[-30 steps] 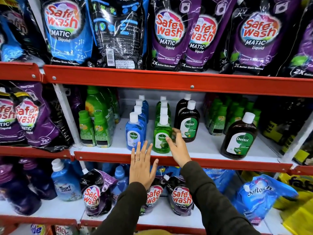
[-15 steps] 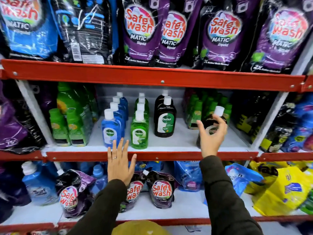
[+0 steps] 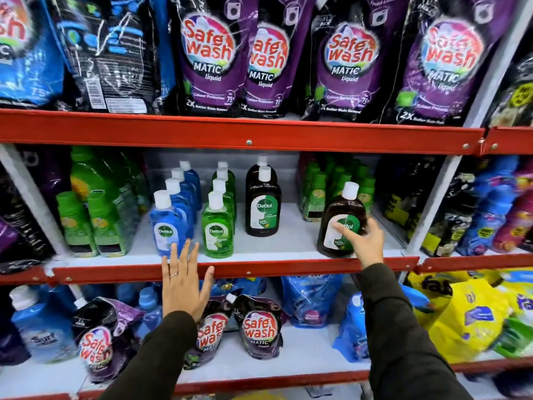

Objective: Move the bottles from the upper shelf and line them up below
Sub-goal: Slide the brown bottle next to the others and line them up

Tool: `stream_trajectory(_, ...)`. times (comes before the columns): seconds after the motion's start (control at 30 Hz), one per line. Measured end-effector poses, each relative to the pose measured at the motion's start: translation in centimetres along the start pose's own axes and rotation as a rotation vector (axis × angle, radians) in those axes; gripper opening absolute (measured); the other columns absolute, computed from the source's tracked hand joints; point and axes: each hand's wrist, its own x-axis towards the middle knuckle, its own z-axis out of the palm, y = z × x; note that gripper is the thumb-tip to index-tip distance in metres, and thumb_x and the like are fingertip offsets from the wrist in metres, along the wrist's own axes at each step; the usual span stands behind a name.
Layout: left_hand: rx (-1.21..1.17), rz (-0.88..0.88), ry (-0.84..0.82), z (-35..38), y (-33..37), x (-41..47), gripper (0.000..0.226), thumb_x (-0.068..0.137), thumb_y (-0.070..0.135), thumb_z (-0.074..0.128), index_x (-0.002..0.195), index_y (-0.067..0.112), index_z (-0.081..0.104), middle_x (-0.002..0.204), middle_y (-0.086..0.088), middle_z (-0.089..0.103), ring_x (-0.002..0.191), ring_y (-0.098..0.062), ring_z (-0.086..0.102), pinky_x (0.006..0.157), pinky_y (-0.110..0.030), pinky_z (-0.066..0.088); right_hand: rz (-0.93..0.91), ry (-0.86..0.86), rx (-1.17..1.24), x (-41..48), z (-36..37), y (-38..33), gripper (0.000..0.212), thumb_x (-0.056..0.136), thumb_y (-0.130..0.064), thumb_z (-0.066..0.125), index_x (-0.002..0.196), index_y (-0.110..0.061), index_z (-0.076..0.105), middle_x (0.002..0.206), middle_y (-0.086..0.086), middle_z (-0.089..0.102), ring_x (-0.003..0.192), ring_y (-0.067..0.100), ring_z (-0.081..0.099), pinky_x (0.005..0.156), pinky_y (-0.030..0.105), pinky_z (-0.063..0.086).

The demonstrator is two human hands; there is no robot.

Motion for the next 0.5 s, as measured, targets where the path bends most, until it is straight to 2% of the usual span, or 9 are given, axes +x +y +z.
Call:
stream_trajectory(0.1,-0.002,-0.005,-0.006,-0.1,0.0,0.0,0.087,0.098,0.067,0.003,0.16,0.011,0.027,0.171,-0.01,0.023,0.16,-0.031,0.007,0.13,-0.05,0.001,0.01,-0.011,0.039,-0.1,0.4,-0.1,0.071,0.066,-0.014,0.094,0.128,-0.001,0.061,0.128,0.018,0.07,0.12,0.03,0.067,0.106,0.047,0.053)
stream_trajectory(0.17,0.007,-0.006,-0.008,0.0,0.0,0.0,0.087,0.098,0.067,0.003,0.161,0.012,0.025,0.171,-0.009,0.021,0.16,-0.03,0.006,0.13,-0.049,0.0,-0.007,-0.027,0.053,-0.4,1.0,-0.5,0.067,0.064,-0.014,0.094,0.123,-0.003,0.065,0.123,0.016,0.072,0.116,0.029,0.07,0.105,0.046,0.054)
stream_trajectory(0.3,0.001,0.002,-0.012,0.1,-0.3,0.0,0.084,0.098,0.067,0.004,0.162,0.014,0.021,0.172,-0.006,0.015,0.161,-0.029,0.004,0.13,-0.045,-0.005,-0.047,-0.109,0.074,-1.2,3.6,-2.0,0.059,0.063,-0.014,0.095,0.116,-0.007,0.069,0.114,0.011,0.077,0.107,0.022,0.074,0.095,0.035,0.059)
stream_trajectory(0.4,-0.004,0.006,-0.011,0.0,-0.5,0.1,0.082,0.099,0.066,0.006,0.162,0.015,0.02,0.172,-0.005,0.015,0.161,-0.029,0.004,0.129,-0.042,-0.009,-0.066,-0.199,0.06,-1.8,6.4,-3.0,0.051,0.063,-0.014,0.095,0.109,-0.017,0.071,0.106,-0.003,0.078,0.095,0.004,0.075,0.078,0.016,0.058)
stream_trajectory(0.5,-0.001,0.008,-0.014,0.0,-0.5,0.0,0.081,0.1,0.065,0.007,0.162,0.015,0.021,0.172,-0.005,0.016,0.161,-0.028,0.004,0.129,-0.041,-0.009,-0.064,-0.279,0.043,-2.7,9.3,-3.4,0.047,0.063,-0.012,0.095,0.099,-0.028,0.068,0.102,-0.013,0.075,0.086,-0.007,0.073,0.072,0.01,0.055)
